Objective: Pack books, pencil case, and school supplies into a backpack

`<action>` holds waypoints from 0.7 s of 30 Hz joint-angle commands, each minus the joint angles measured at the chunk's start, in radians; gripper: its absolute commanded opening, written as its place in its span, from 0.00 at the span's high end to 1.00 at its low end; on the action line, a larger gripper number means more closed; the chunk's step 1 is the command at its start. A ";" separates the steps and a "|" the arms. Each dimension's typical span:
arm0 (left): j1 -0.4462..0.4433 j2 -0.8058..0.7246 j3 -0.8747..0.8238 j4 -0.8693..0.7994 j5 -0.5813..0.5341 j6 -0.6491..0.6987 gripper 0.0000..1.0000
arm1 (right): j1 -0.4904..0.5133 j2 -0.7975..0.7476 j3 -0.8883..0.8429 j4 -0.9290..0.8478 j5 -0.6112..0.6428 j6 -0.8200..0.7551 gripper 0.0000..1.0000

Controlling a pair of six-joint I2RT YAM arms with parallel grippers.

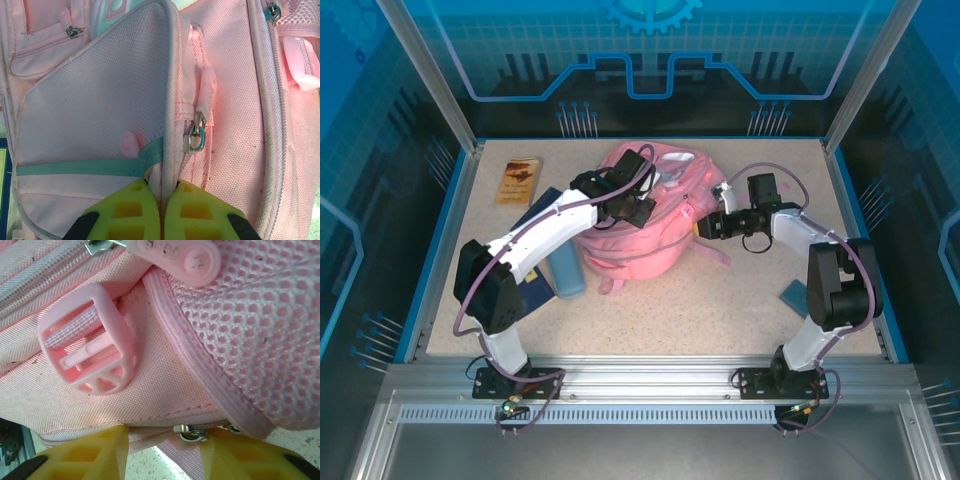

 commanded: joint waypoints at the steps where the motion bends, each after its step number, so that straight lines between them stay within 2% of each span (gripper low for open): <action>1: 0.016 -0.063 0.034 0.097 -0.005 -0.028 1.00 | 0.011 -0.012 -0.015 0.022 -0.019 -0.005 0.57; 5: 0.019 -0.069 0.032 0.097 0.002 -0.030 1.00 | 0.012 -0.002 -0.013 0.030 -0.014 -0.004 0.57; 6: 0.020 -0.070 0.033 0.098 0.004 -0.032 1.00 | 0.015 0.000 -0.013 0.031 -0.014 -0.008 0.59; 7: 0.022 -0.072 0.032 0.099 0.006 -0.034 1.00 | 0.015 0.003 -0.011 0.026 -0.017 -0.011 0.67; 10: 0.023 -0.071 0.035 0.100 0.006 -0.039 1.00 | 0.019 0.003 -0.006 0.020 -0.007 -0.014 0.76; 13: 0.025 -0.070 0.036 0.100 0.008 -0.043 1.00 | 0.025 -0.005 -0.010 0.022 0.009 -0.017 0.75; 17: 0.025 -0.069 0.034 0.100 0.014 -0.048 1.00 | 0.034 -0.005 -0.009 0.022 0.013 -0.018 0.67; 21: 0.025 -0.068 0.036 0.100 0.012 -0.049 1.00 | 0.041 0.003 0.003 0.010 0.063 -0.009 0.65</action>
